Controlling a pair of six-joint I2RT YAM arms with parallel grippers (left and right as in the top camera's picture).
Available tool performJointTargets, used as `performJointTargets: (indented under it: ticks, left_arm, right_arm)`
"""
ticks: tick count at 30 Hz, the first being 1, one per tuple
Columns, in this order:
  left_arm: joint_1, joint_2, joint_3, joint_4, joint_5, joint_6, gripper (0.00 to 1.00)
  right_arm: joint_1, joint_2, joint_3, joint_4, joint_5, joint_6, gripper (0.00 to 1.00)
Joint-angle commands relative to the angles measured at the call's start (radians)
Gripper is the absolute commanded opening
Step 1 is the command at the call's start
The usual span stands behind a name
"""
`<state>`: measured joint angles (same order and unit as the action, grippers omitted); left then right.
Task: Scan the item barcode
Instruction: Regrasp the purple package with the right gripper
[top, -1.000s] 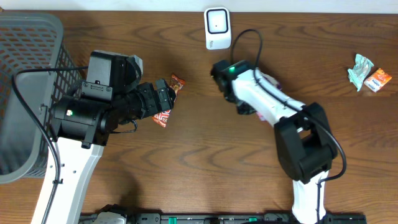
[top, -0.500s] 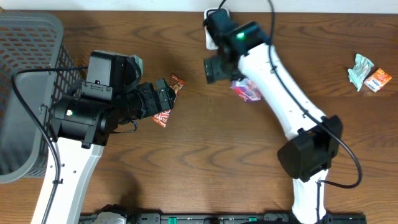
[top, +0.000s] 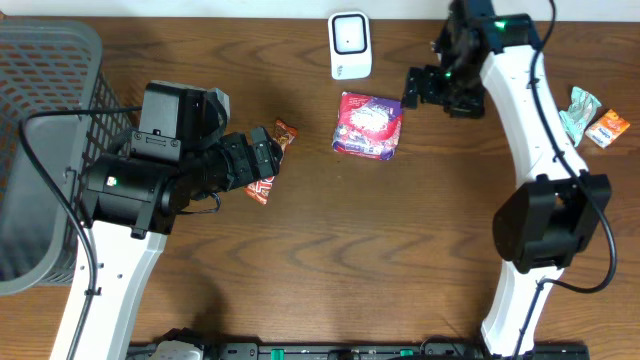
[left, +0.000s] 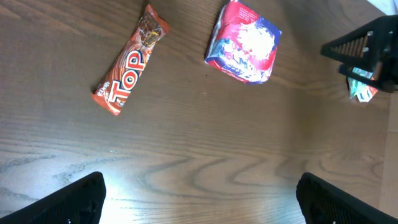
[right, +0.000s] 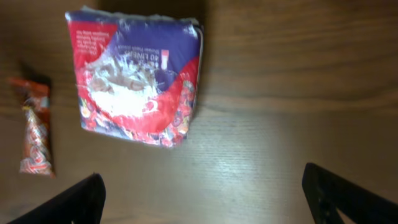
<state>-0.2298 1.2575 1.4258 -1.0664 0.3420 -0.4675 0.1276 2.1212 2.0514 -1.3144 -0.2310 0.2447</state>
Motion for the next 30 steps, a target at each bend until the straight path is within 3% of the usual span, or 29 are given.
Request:
performJointTargets:
  ticks: [1, 5, 14, 15, 17, 19, 21, 22, 30]
  left_arm:
    - [0.004, 0.003, 0.011, 0.001, 0.005, 0.006, 0.98]
    - [0.004, 0.003, 0.011, 0.001, 0.005, 0.006, 0.98]
    - [0.004, 0.003, 0.011, 0.001, 0.005, 0.006, 0.98]
    - [0.004, 0.003, 0.011, 0.001, 0.005, 0.006, 0.98]
    - [0.004, 0.003, 0.011, 0.001, 0.005, 0.006, 0.98]
    - [0.004, 0.003, 0.011, 0.001, 0.005, 0.006, 0.98]
    - [0.004, 0.003, 0.011, 0.001, 0.005, 0.006, 0.98]
    - [0.004, 0.003, 0.011, 0.001, 0.005, 0.006, 0.98]
    - [0.004, 0.003, 0.011, 0.001, 0.005, 0.006, 0.98]
  right_arm:
    - [-0.01, 0.003, -0.125, 0.09, -0.221, -0.029, 0.96]
    - [0.004, 0.003, -0.307, 0.323, -0.33, -0.014, 0.97]
    - [0.009, 0.004, -0.575, 0.739, -0.322, 0.187, 0.82]
    - [0.009, 0.004, -0.604, 0.779, -0.33, 0.189, 0.77]
    - [0.011, 0.004, -0.637, 0.818, -0.329, 0.19, 0.49]
    - [0.013, 0.004, -0.641, 0.822, -0.33, 0.194, 0.33]
    - [0.018, 0.003, -0.633, 0.824, -0.335, 0.197, 0.06]
    - [0.018, 0.0, -0.624, 0.822, -0.348, 0.201, 0.01]
    - [0.021, -0.053, -0.431, 0.821, -0.411, 0.34, 0.01]
